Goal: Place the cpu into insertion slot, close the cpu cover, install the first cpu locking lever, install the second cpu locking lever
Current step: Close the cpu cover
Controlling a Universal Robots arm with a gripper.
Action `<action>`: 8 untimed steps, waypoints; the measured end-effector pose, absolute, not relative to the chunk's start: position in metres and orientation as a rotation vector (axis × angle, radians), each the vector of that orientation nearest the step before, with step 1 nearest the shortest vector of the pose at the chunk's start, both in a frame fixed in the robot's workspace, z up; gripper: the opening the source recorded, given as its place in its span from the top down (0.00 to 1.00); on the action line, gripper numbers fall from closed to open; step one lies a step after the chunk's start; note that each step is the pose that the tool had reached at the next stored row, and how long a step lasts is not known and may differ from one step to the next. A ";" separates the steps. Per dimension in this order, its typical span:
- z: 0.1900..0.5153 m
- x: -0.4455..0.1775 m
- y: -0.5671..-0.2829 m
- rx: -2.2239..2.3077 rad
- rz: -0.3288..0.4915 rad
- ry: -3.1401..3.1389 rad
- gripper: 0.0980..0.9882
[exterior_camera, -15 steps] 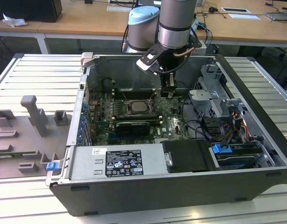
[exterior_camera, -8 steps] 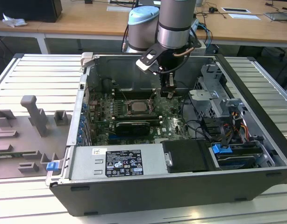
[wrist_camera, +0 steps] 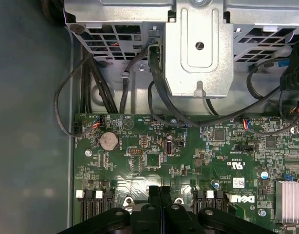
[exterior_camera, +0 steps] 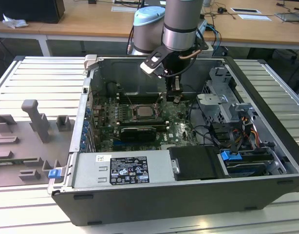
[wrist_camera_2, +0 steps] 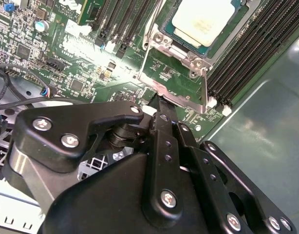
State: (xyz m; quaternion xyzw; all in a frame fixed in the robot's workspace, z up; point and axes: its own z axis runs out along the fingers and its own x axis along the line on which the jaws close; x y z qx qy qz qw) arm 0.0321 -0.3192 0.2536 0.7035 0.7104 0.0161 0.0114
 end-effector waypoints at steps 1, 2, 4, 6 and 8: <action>0.254 0.032 -0.319 2.194 0.050 2.216 0.99; 0.254 0.032 -0.319 2.194 0.050 2.216 0.99; 0.253 0.031 -0.319 2.194 0.050 2.216 0.99; 0.253 0.031 -0.319 2.194 0.050 2.216 0.99; 0.253 0.030 -0.319 2.194 0.050 2.216 0.99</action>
